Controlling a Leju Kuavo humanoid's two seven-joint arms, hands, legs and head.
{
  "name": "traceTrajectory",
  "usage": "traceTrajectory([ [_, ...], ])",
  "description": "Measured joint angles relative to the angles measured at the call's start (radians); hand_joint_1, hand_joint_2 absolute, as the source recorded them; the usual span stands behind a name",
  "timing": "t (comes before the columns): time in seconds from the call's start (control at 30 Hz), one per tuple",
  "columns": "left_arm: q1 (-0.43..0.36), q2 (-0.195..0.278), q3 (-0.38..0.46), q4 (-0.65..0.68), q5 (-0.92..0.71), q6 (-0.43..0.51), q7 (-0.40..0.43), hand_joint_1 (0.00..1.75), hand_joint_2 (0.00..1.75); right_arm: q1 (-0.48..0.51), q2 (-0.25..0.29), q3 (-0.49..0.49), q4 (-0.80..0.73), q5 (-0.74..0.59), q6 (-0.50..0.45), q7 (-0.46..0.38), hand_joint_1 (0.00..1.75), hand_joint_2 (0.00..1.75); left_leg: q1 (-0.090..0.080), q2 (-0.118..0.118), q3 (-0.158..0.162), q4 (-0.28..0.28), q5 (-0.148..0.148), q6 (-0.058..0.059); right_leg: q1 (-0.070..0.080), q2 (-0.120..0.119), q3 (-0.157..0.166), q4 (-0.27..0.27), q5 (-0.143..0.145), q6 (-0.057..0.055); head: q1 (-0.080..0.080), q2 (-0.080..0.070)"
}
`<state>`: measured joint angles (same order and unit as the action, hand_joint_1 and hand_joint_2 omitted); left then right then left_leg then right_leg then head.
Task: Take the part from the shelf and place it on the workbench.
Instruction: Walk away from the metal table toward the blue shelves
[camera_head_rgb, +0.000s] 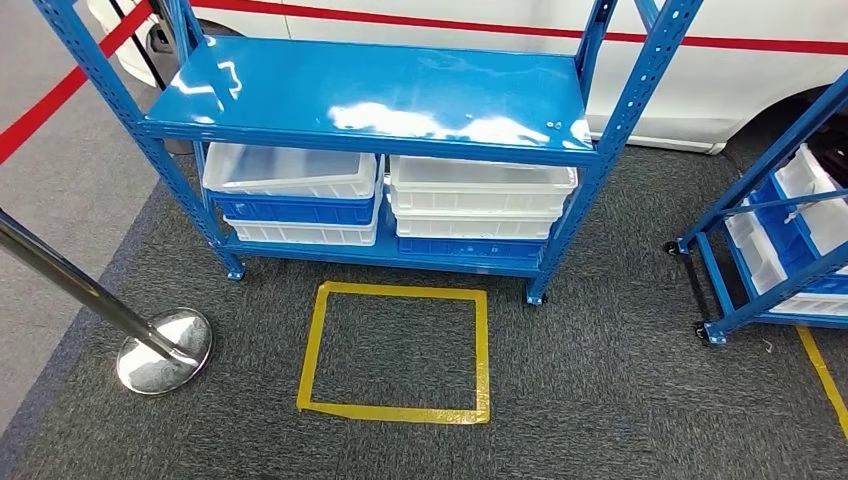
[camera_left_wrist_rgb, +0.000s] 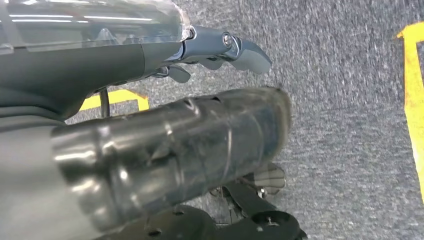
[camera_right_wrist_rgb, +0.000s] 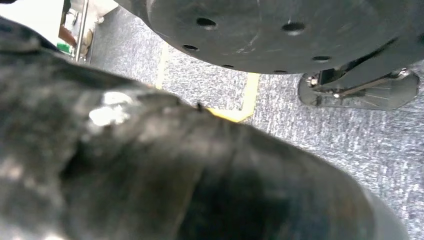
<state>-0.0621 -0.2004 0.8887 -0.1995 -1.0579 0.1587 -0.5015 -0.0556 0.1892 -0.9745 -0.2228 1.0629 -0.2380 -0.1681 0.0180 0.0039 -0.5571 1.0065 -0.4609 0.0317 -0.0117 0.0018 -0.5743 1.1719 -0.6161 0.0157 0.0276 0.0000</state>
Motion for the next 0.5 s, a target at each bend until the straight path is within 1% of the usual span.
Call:
traceTrajectory([
  [0.03,-0.001,-0.001,0.0,0.0,0.0,0.012,0.007,0.0,0.0,0.0,0.0,0.0,0.0,0.0,0.0,0.0,0.0,0.0,0.0,0.0,0.002,0.0,-0.003,0.002,-0.001,0.0,-0.041,0.066,-0.023,0.003,0.0,0.0],
  [0.07,-0.002,-0.003,0.0,0.0,-0.001,0.024,0.014,0.0,0.0,0.0,0.0,0.0,0.0,0.0,0.001,0.001,0.0,0.0,0.0,0.0,0.005,0.0,-0.006,0.003,-0.003,0.0,-0.074,0.114,-0.03,0.005,0.0,0.0],
  [0.1,-0.002,-0.004,0.001,0.0,-0.002,0.04,0.022,0.0,0.44,0.001,0.0,0.0,0.0,0.0,0.002,0.003,0.0,0.0,0.0,0.0,0.01,0.0,-0.011,0.003,-0.004,0.0,-0.092,0.13,-0.018,0.007,0.0,0.0],
  [0.13,-0.002,-0.006,0.001,0.0,-0.005,0.056,0.03,0.0,0.87,0.001,0.0,-0.001,0.0,0.0,0.004,0.006,0.0,0.0,0.0,-0.001,0.017,0.001,-0.016,0.002,-0.006,-0.001,-0.091,0.107,0.016,0.008,0.0,0.0],
  [0.17,-0.001,-0.009,0.001,0.0,-0.008,0.07,0.035,0.0,1.31,0.002,0.0,-0.001,0.0,0.0,0.006,0.01,0.0,0.0,0.001,-0.002,0.024,0.003,-0.022,-0.001,-0.008,-0.001,-0.072,0.05,0.062,0.008,0.0,0.0],
  [0.2,-0.001,-0.011,0.001,0.0,-0.011,0.081,0.039,0.0,1.75,0.002,0.0,-0.002,0.0,0.0,0.007,0.016,0.0,0.0,0.001,-0.003,0.029,0.005,-0.028,-0.006,-0.009,-0.001,-0.047,-0.015,0.1,0.006,0.0,0.0],
  [0.23,-0.002,-0.014,0.001,0.0,-0.015,0.089,0.041,0.0,1.75,0.003,0.0,-0.002,0.0,0.0,0.008,0.022,0.0,0.0,-0.001,-0.005,0.032,0.008,-0.035,-0.011,-0.008,-0.001,-0.025,-0.071,0.126,0.003,0.0,0.0],
  [0.27,-0.003,-0.015,0.001,0.0,-0.018,0.095,0.042,0.0,1.75,0.003,0.0,-0.004,0.0,0.0,0.008,0.028,0.0,0.0,-0.002,-0.005,0.034,0.01,-0.04,-0.018,-0.006,0.0,-0.011,-0.106,0.136,-0.001,0.0,0.0],
  [0.33,-0.007,-0.018,0.001,0.0,-0.023,0.099,0.043,0.0,1.75,0.002,0.0,-0.006,0.0,0.0,0.007,0.039,0.0,0.0,-0.005,-0.005,0.035,0.01,-0.044,-0.03,0.001,0.001,-0.006,-0.121,0.133,-0.011,-0.001,0.0],
  [0.4,-0.01,-0.02,0.001,0.0,-0.025,0.097,0.042,0.0,1.75,0.002,0.001,-0.008,0.0,0.001,0.007,0.051,0.0,0.0,-0.003,-0.004,0.038,0.012,-0.051,-0.039,-0.002,0.001,0.001,-0.127,0.134,-0.024,-0.001,0.0],
  [0.43,-0.011,-0.021,0.001,0.0,-0.027,0.096,0.041,0.0,1.75,0.002,0.001,-0.009,0.0,0.003,0.005,0.058,0.0,0.44,-0.002,-0.005,0.031,0.031,-0.065,-0.043,-0.004,0.0,0.005,-0.132,0.136,-0.031,-0.001,0.0],
  [0.47,-0.011,-0.021,0.001,0.0,-0.029,0.096,0.041,0.0,1.75,0.002,0.001,-0.009,0.0,0.005,0.003,0.066,0.0,0.87,-0.001,-0.005,0.014,0.072,-0.089,-0.047,-0.006,-0.002,0.009,-0.136,0.137,-0.037,-0.002,0.0],
  [0.5,-0.011,-0.021,0.001,0.0,-0.03,0.096,0.042,0.0,1.75,0.002,0.001,-0.009,0.0,0.007,0.001,0.072,0.0,1.31,0.0,-0.005,-0.016,0.134,-0.119,-0.05,-0.005,-0.003,0.01,-0.137,0.136,-0.041,-0.002,0.0],
])
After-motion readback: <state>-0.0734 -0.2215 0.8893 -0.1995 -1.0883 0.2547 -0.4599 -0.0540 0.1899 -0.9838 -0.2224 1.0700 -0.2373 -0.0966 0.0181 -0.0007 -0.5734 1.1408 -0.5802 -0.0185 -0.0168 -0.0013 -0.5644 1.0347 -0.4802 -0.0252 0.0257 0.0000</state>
